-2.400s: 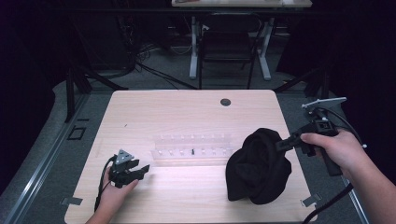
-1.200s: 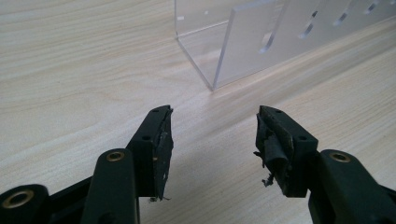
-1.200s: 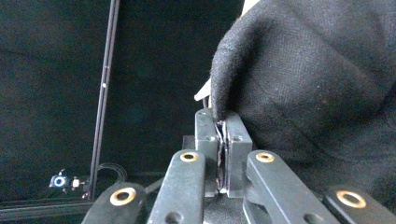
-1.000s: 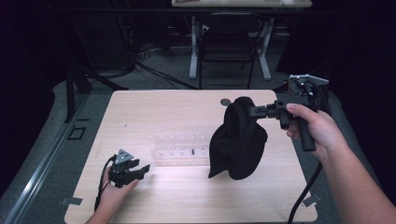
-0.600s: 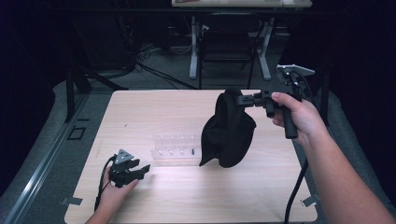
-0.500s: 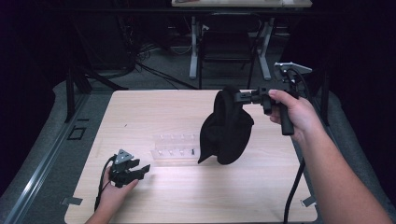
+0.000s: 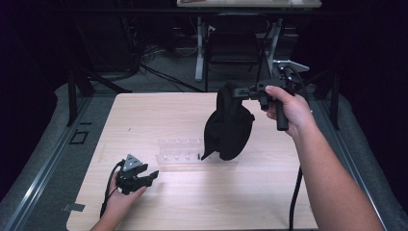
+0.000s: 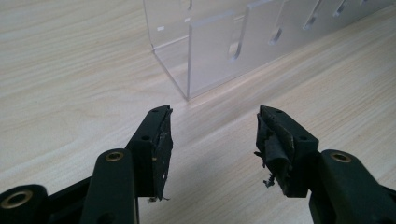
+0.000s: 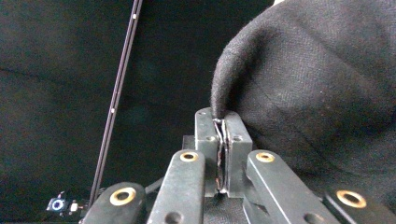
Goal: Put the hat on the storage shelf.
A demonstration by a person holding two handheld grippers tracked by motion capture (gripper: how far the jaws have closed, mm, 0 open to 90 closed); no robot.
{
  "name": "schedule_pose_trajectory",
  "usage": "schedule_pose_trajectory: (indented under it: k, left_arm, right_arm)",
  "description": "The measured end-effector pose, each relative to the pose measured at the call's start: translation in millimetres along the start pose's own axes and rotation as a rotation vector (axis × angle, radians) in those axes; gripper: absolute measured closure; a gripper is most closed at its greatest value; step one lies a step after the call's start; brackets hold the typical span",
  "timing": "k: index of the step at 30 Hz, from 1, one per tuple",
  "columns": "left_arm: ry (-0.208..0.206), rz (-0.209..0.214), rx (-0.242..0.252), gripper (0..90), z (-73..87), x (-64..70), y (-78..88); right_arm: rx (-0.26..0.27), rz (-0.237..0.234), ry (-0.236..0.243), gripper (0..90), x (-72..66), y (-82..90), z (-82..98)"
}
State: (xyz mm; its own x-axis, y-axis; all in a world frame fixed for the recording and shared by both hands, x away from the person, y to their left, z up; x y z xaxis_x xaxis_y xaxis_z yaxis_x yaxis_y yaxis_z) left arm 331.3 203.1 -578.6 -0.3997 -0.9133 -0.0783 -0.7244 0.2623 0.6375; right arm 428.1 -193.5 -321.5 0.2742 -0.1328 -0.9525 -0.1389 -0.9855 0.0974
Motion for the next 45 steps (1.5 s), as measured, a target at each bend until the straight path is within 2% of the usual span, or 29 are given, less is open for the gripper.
schedule_pose_trajectory:
  k: [4,12,14,19,20,25,30,31,34,35,36,40,45]
  left_arm:
    - [0.01,0.018,0.017,45.8,-3.8,4.1,2.9]
    - [-0.032,0.038,0.049,45.8,-12.6,16.0,10.7]
    - [-0.032,0.044,0.056,45.9,-14.5,19.7,12.6]
    - [-0.052,0.054,0.069,45.9,-19.2,25.3,16.6]
    - [-0.068,0.056,0.076,46.0,-22.4,27.7,19.5]
    - [-0.077,0.079,0.096,46.2,-31.4,34.3,25.0]
    - [-0.107,0.11,0.128,46.3,-48.8,49.7,29.6]
    - [-0.107,0.11,0.128,46.2,-48.8,49.7,29.6]
    - [-0.128,0.132,0.146,46.6,-59.4,64.5,28.7]
    - [-0.128,0.132,0.146,46.9,-59.4,64.5,28.7]
    - [-0.139,0.141,0.15,47.7,-64.3,71.1,27.7]
    - [-0.145,0.158,0.158,49.5,-72.7,82.5,23.3]
    - [-0.159,0.171,0.159,53.4,-79.9,92.0,20.0]
  right_arm:
    - [-0.011,0.002,-0.001,87.5,5.1,-6.8,-2.9]
    - [-0.012,0.004,0.001,87.4,9.8,-18.8,-7.5]
    - [-0.01,0.005,0.0,87.4,11.2,-20.6,-8.5]
    - [-0.005,0.014,0.003,87.3,13.9,-22.5,-10.9]
    - [0.001,0.008,-0.001,87.3,14.4,-22.6,-12.4]
    - [0.003,0.012,0.008,87.3,13.7,-23.0,-13.6]
    - [-0.01,0.032,0.021,87.2,8.7,-25.2,-13.3]
    - [-0.01,0.032,0.021,87.2,8.7,-25.2,-13.3]
    - [-0.006,0.046,0.021,87.2,10.7,-29.6,-12.9]
    - [-0.013,0.047,0.02,87.2,11.6,-30.8,-12.7]
    - [-0.014,0.04,0.02,87.0,13.0,-32.1,-12.7]
    - [-0.022,0.002,0.007,86.9,15.7,-38.1,-11.7]
    - [-0.027,-0.006,0.006,86.7,15.0,-43.7,-10.6]
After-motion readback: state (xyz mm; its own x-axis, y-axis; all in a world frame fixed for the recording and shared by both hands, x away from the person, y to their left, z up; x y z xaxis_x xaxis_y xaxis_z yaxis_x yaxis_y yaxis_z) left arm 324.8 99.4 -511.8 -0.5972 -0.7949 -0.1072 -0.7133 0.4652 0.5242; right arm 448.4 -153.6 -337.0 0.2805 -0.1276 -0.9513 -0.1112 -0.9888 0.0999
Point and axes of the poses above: each handheld gripper's, and its own axes: y roughly backward along the jaws, z roughly out of its underside, x roughly to its right, the point moved 3 cm from there along -y, roughly forward along the jaws, and after that the axes turned 12 degrees about -z, right-handed, at the moved point
